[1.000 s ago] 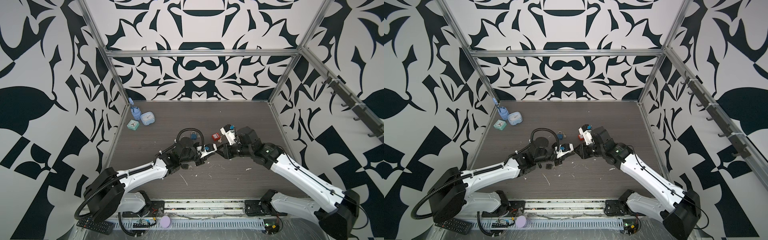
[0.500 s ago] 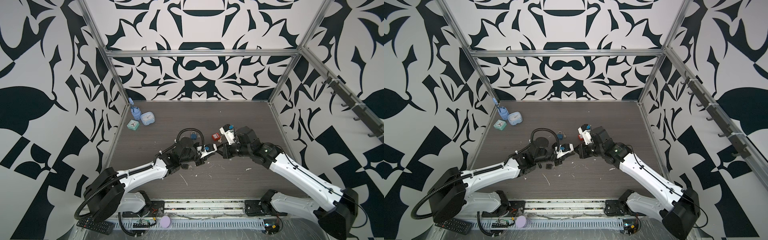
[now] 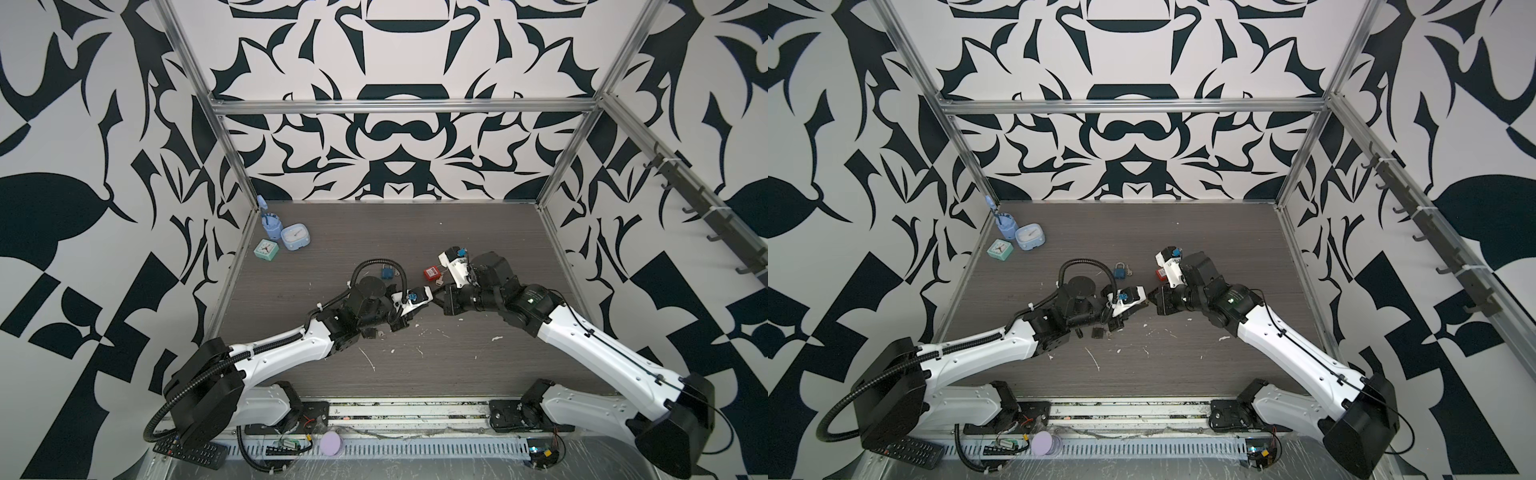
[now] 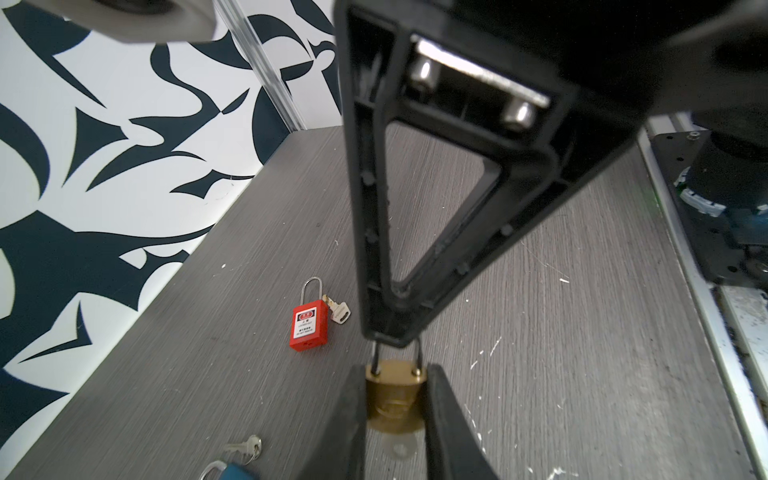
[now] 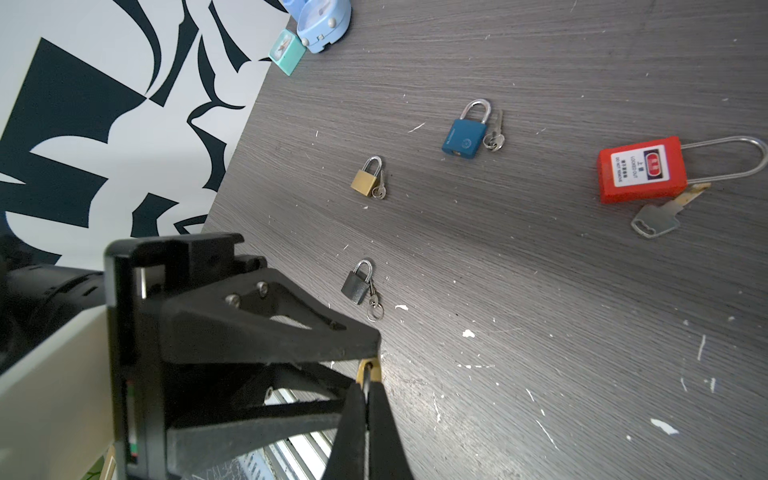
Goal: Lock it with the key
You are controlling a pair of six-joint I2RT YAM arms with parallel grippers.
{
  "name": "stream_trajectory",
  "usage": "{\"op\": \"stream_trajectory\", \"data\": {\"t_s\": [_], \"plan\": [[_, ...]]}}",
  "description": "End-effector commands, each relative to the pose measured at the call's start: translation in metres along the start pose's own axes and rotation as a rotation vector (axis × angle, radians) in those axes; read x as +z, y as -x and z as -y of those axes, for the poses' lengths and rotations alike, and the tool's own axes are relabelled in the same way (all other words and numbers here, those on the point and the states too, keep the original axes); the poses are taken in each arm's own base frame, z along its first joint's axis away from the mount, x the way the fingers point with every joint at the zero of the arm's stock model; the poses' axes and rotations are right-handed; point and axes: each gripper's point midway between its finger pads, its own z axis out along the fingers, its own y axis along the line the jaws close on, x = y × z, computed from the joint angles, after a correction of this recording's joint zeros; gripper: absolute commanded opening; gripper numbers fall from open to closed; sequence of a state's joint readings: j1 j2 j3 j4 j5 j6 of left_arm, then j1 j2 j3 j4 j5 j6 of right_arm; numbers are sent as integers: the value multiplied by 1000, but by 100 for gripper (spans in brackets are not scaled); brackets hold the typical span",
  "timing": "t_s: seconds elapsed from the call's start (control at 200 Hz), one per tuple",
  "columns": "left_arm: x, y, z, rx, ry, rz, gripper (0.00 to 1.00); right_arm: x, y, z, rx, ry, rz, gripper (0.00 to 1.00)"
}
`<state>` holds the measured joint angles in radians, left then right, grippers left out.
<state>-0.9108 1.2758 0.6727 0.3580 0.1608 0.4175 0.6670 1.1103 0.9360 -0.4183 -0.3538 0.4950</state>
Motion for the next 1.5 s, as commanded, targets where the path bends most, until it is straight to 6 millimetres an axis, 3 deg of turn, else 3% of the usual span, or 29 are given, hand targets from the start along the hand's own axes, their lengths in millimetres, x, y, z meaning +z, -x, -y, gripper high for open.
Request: {"op": "stream_trajectory", "data": {"t_s": [0.0, 0.39, 0.435, 0.75, 1.495], "plan": [[-9, 31, -19, 44, 95, 107, 0, 2, -6, -2, 4, 11, -30, 4], [-7, 55, -26, 83, 115, 187, 0, 10, -14, 1, 14, 25, -59, 0], [1, 48, -25, 80, 111, 169, 0, 10, -15, 1, 14, 27, -63, 0], [3, 72, -35, 107, 139, 233, 0, 21, -23, 6, 36, 34, -83, 0], [-13, 134, -57, 74, 178, 373, 0, 39, -41, 17, 62, 41, -133, 0]]}}
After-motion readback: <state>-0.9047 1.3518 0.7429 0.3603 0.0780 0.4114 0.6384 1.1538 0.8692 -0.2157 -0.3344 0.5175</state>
